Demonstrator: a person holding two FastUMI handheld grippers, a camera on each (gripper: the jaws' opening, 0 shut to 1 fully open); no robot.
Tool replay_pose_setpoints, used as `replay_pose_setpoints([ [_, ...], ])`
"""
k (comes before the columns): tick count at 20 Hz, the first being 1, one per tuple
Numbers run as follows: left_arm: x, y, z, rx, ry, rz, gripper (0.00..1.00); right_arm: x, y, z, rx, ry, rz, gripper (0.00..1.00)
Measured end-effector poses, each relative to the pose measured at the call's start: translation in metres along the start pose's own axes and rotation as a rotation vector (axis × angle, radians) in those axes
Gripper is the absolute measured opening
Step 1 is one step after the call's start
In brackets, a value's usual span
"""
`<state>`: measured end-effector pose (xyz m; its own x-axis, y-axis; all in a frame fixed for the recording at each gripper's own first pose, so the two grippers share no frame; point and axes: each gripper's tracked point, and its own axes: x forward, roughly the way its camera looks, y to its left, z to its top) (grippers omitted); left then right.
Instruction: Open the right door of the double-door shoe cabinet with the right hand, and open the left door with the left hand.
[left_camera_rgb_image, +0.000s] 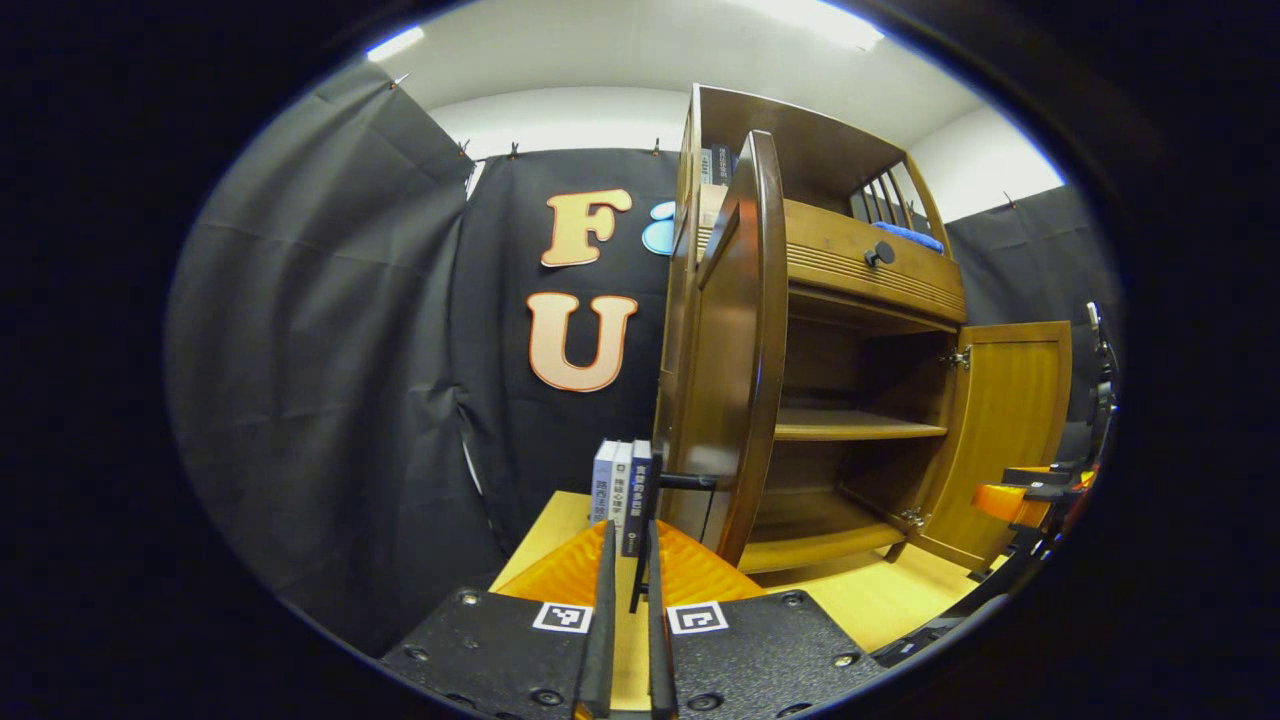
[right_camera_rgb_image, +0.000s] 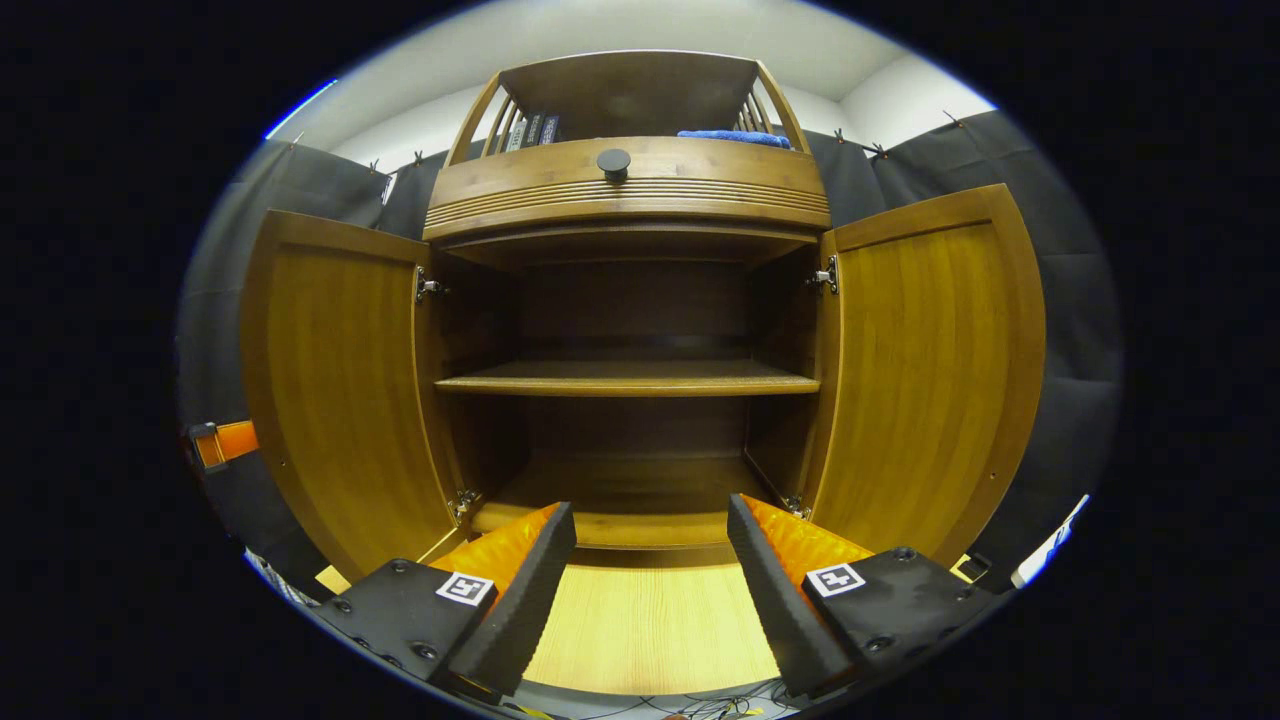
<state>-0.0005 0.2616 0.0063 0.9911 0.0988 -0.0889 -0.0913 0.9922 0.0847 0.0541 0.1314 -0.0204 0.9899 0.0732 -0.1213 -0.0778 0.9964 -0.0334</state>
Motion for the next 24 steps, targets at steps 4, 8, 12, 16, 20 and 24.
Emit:
replay_pose_setpoints([
  [4, -0.022, 0.004, 0.017, 0.005, -0.021, 0.064, 0.19, -0.003, -0.004, 0.002, 0.002, -0.007, -0.009, 0.98],
  [8, -0.040, -0.003, 0.033, 0.007, -0.028, 0.086, 0.42, -0.008, -0.014, 0.007, -0.001, -0.021, -0.027, 0.91],
  [12, -0.050, -0.024, 0.043, -0.043, -0.022, 0.075, 0.59, -0.014, -0.022, 0.011, 0.005, -0.026, -0.040, 0.91],
  [16, -0.053, -0.043, 0.046, -0.040, -0.012, 0.042, 0.74, -0.020, -0.030, 0.014, 0.011, -0.030, -0.053, 0.91],
  [20, -0.054, -0.064, 0.050, -0.044, -0.023, 0.009, 0.77, -0.028, -0.041, 0.017, 0.007, -0.049, -0.073, 1.00],
  [24, -0.052, -0.076, 0.052, -0.047, -0.026, -0.005, 0.84, -0.035, -0.052, 0.018, 0.008, -0.053, -0.089, 0.92],
])
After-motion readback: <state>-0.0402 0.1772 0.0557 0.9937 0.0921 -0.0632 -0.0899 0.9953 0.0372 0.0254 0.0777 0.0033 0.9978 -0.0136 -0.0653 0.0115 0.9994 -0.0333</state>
